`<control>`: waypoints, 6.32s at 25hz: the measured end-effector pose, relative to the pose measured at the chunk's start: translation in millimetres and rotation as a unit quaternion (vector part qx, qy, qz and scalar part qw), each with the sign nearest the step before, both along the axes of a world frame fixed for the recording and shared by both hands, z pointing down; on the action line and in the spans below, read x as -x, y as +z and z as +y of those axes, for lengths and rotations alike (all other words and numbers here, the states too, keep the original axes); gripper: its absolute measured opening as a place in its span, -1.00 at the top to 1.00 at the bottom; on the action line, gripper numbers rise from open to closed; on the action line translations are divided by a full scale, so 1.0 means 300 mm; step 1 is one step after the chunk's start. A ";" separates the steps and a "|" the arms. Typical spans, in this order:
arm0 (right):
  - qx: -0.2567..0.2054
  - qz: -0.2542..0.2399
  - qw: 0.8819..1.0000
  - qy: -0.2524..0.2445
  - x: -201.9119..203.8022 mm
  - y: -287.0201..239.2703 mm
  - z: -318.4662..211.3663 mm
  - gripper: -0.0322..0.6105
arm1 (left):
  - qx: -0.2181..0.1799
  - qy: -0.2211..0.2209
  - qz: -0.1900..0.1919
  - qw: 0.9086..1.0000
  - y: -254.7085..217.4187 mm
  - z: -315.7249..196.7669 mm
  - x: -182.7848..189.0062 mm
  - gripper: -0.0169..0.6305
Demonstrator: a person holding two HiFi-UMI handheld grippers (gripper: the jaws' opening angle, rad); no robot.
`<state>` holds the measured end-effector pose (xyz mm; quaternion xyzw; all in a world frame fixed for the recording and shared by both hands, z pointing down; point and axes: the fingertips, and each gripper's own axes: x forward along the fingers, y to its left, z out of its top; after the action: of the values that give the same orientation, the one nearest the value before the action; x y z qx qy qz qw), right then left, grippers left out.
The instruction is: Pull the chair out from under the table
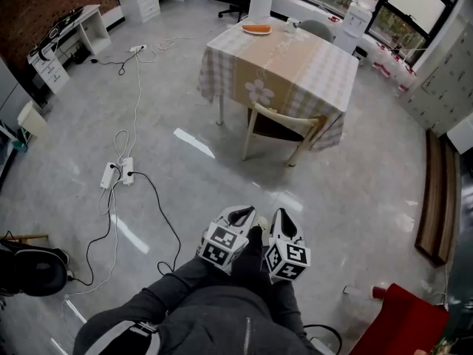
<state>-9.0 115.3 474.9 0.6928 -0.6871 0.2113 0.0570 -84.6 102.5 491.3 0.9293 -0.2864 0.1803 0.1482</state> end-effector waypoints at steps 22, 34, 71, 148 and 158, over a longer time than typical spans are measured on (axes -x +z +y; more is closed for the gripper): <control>-0.004 -0.005 1.000 0.005 -0.284 0.009 -0.314 0.86 | 0.002 0.026 -0.006 1.000 0.020 -0.275 -0.311 0.92; 0.005 -0.001 1.000 -0.020 -0.424 0.037 -0.499 0.86 | 0.018 0.016 -0.002 1.000 0.050 -0.436 -0.447 0.92; 0.016 -0.059 0.996 -0.069 -0.601 0.135 -0.740 0.86 | 0.027 -0.038 0.026 0.999 0.078 -0.696 -0.553 0.92; 0.263 0.324 0.674 -0.610 -0.618 0.596 -1.437 0.23 | 0.058 0.397 -0.340 0.851 0.532 -1.422 -0.718 0.03; 0.283 0.347 0.635 -0.629 -0.648 0.702 -1.435 0.23 | 0.042 0.444 -0.402 0.800 0.653 -1.432 -0.714 0.03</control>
<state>185.3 -315.2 685.5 0.0649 -0.7927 0.0526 0.6038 129.5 -327.0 687.0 0.7914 0.1316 0.5957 -0.0377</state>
